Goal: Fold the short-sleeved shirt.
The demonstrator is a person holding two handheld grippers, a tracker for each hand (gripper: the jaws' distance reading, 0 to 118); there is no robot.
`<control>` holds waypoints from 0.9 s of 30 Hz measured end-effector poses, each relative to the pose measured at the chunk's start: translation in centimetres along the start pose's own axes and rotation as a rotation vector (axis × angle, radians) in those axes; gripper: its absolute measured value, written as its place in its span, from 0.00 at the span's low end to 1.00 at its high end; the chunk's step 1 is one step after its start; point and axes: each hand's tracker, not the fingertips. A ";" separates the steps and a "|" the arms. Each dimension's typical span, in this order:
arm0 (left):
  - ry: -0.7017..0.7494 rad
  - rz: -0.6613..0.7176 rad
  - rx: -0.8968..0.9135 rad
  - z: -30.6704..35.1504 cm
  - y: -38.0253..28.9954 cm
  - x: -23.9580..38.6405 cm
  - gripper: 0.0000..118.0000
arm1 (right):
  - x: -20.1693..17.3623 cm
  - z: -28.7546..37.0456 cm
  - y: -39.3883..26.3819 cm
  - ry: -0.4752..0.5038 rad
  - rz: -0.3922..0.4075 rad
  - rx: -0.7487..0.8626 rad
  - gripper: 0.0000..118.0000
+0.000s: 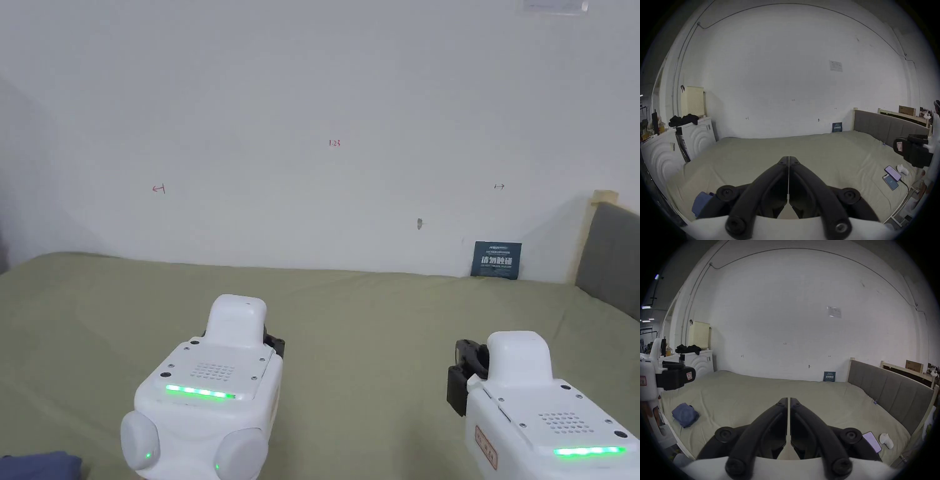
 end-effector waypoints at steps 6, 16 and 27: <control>-0.001 0.024 -0.004 -0.2 -0.2 -0.4 0.09 | 0.4 -0.1 0.1 -0.016 -0.010 0.006 0.09; 0.029 0.031 -0.016 -0.2 -0.1 -0.9 1.00 | 0.4 -0.4 0.4 -0.027 0.002 0.014 1.00; -0.110 0.046 -0.077 0.5 2.7 -0.6 1.00 | 0.4 -0.5 1.2 -0.013 -0.013 0.011 1.00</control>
